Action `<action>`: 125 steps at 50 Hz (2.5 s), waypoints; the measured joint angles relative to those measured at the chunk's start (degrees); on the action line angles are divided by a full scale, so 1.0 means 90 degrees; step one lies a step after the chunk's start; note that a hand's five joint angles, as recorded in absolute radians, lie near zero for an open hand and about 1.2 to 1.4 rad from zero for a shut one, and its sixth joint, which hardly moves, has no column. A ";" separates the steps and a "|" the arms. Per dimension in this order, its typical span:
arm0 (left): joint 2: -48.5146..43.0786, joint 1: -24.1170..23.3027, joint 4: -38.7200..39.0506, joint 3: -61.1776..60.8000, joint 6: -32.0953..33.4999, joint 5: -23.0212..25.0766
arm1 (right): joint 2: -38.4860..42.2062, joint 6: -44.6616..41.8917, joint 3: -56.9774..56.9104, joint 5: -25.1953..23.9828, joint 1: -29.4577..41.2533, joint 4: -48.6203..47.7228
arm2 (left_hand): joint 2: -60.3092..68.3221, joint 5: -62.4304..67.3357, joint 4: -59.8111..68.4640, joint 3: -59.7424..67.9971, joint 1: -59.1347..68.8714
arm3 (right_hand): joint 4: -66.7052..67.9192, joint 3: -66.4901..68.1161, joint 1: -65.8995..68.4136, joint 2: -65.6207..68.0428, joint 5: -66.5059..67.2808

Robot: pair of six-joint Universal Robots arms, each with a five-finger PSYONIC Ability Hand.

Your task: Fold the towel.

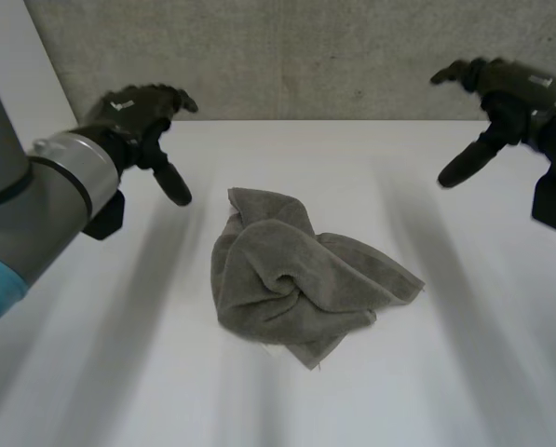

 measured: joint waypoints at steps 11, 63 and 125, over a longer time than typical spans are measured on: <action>-0.1365 0.0215 0.0076 0.0006 0.0282 0.1418 | 0.1055 0.0618 0.1056 -0.0677 0.0159 -0.0258 | 0.0000 0.0000 0.0000 0.0000 0.0000 | 0.0000 0.0000 -0.0001 0.0000 0.0000; -0.1917 -0.0094 0.1121 0.2032 0.0953 0.0727 | 0.2144 -0.0393 -0.2444 -0.1270 0.0932 -0.1206 | 0.6887 0.6801 0.0000 0.0000 0.6231 | 0.0000 0.0001 0.6780 0.6460 0.6815; -0.2184 0.0111 0.1084 -0.0077 0.2523 0.1582 | 0.0702 -0.5026 0.2840 -0.1989 0.0060 -0.2347 | 0.1255 0.1129 0.0000 0.0000 0.1140 | 0.0000 0.0001 0.6797 0.6460 0.6817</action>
